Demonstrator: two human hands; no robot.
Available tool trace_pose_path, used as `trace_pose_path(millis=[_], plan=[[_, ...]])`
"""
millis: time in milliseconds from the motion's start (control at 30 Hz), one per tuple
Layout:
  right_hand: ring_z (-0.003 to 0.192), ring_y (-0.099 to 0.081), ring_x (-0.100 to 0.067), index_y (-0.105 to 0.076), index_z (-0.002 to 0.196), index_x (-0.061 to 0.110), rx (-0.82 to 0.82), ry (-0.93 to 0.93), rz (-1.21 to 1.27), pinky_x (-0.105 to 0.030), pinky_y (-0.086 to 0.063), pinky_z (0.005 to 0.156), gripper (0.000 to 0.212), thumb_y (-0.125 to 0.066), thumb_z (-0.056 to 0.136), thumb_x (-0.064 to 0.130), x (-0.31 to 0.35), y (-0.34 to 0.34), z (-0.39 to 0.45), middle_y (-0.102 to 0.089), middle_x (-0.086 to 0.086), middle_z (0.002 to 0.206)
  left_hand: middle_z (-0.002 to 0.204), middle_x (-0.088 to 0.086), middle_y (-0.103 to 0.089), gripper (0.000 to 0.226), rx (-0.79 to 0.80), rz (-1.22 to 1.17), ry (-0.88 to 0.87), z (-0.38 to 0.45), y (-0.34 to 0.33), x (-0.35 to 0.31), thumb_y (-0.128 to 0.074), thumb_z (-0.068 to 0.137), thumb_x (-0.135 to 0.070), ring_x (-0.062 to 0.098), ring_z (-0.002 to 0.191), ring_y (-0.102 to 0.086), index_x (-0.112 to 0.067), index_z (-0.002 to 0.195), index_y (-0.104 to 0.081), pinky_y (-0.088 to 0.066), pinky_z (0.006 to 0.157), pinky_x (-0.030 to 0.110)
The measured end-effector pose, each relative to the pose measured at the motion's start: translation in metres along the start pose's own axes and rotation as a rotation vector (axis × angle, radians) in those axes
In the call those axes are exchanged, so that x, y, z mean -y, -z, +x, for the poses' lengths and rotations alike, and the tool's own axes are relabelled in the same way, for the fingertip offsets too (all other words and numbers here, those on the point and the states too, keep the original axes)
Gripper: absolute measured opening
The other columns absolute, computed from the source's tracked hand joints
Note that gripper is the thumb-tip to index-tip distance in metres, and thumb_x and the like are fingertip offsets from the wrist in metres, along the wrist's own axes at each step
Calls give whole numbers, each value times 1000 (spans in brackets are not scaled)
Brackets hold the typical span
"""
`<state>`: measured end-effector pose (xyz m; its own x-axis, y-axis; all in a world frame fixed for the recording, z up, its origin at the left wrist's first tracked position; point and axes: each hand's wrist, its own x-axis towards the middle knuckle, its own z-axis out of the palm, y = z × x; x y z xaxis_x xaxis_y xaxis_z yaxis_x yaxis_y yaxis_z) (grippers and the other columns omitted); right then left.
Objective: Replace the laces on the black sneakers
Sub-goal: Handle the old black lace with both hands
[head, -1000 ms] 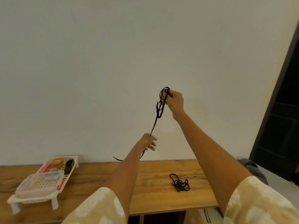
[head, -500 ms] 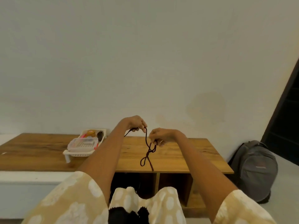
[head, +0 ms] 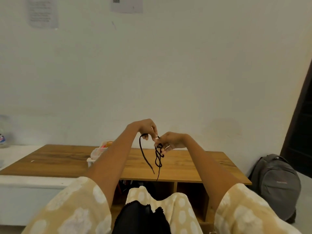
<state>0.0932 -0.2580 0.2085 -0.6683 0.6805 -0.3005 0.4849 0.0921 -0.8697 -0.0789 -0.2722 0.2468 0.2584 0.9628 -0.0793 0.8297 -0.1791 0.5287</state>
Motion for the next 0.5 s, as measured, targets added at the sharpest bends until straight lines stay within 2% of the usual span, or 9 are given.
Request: trace_pose_path(millis=[100, 200, 267, 367, 500], plan=[[71, -65, -11, -63, 104, 8, 168, -109, 38, -23, -58, 67, 28, -48, 98, 31, 9, 3, -14, -63, -5, 90, 60, -1, -51, 26, 93, -25, 55, -9, 4, 1, -68, 87, -26, 9, 46, -41, -3, 99, -68, -39, 48, 20], [79, -67, -11, -63, 110, 16, 247, -173, -67, -21, -56, 63, 31, -43, 99, 37, 20, 9, -26, -67, -2, 96, 57, -3, -34, 26, 204, -69, 131, -15, 2, -4, -60, 91, -36, 9, 49, -29, -10, 89, -63, -29, 49, 21], [84, -66, -13, -63, 111, 19, 268, -202, -129, -23, -57, 66, 30, -44, 99, 38, 28, 12, -30, -66, -2, 105, 57, -5, -32, 28, 244, -129, 125, -15, 2, -7, -53, 95, -39, 8, 49, -26, -14, 82, -56, -25, 48, 20], [87, -63, -13, -64, 107, 16, 252, -197, -159, -26, -57, 73, 28, -47, 98, 35, 35, 11, -30, -62, -2, 109, 54, -7, -32, 33, 275, -152, 104, -15, 2, -13, -48, 97, -39, 8, 48, -24, -17, 73, -49, -21, 48, 20], [76, -61, -9, -62, 111, 13, 242, -196, -179, -23, -56, 68, 30, -48, 97, 36, 38, 7, -31, -62, 0, 100, 52, -8, -31, 36, 342, -185, 111, -14, 0, -14, -45, 98, -38, 7, 48, -23, -18, 69, -47, -19, 49, 20]])
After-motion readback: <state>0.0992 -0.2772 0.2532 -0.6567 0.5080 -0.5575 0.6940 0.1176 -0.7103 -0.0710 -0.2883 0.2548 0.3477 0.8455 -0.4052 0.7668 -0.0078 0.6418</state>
